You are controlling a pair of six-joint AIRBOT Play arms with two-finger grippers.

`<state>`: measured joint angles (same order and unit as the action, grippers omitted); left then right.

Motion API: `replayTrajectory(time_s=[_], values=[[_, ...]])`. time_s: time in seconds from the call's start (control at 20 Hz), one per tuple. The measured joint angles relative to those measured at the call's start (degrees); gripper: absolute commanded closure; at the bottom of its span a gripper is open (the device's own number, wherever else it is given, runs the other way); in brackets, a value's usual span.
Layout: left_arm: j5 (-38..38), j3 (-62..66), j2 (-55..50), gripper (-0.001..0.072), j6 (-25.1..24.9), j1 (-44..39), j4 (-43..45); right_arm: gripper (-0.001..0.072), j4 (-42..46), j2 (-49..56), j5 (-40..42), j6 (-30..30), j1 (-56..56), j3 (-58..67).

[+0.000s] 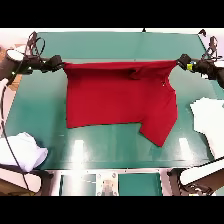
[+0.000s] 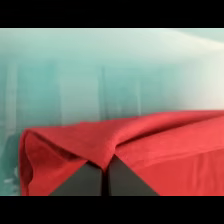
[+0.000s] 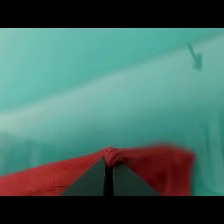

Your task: Fold the shirts.

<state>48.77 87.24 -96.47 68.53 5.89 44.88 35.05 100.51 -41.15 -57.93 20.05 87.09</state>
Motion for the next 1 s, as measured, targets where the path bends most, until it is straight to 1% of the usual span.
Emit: replayTrajectory(time_s=[0.15, 0.25, 0.55, 0.6, 0.65, 0.7, 0.8, 0.85, 1.0], values=[[1.8, -3.0, -0.4, 0.0682, 0.0, 0.0, 1.5, 0.0694, 3.4, 0.6, -4.2, 0.0, 1.2, -3.1], [2.1, -6.2, -0.5, 0.0682, 0.1, -0.1, 2.0, 0.0694, 4.5, 0.7, -5.7, 0.0, 1.6, -6.2], [0.6, -13.9, -0.6, 0.0681, 0.1, -1.7, 2.1, 0.0691, 5.8, 0.9, -6.5, 0.0, 1.9, -12.6], [0.3, -14.4, -0.6, 0.0634, 0.1, -2.2, 2.1, 0.0601, 5.8, 0.9, -6.6, 0.0, 1.9, -13.0], [0.3, -14.8, -0.6, 0.0388, 0.1, -2.7, 2.0, 0.0468, 5.9, 0.9, -6.7, 0.0, 1.9, -13.2], [0.7, -15.0, -0.6, 0.0131, 0.3, -3.0, 1.8, 0.0458, 5.9, 0.8, -7.3, 0.0, 2.1, -13.2], [3.8, -14.4, -0.4, 0.0134, 1.8, -2.7, 1.8, 0.0458, 6.1, 0.1, -9.8, -0.1, 3.0, -12.7], [6.5, -13.3, -0.3, 0.0134, 3.0, -1.9, 1.8, 0.0458, 6.1, -0.8, -11.4, -0.6, 4.0, -12.4], [18.7, -10.5, 0.5, 0.0136, 7.4, 1.8, 2.3, 0.0459, 6.6, -4.9, -17.4, -2.8, 7.9, -12.8]])
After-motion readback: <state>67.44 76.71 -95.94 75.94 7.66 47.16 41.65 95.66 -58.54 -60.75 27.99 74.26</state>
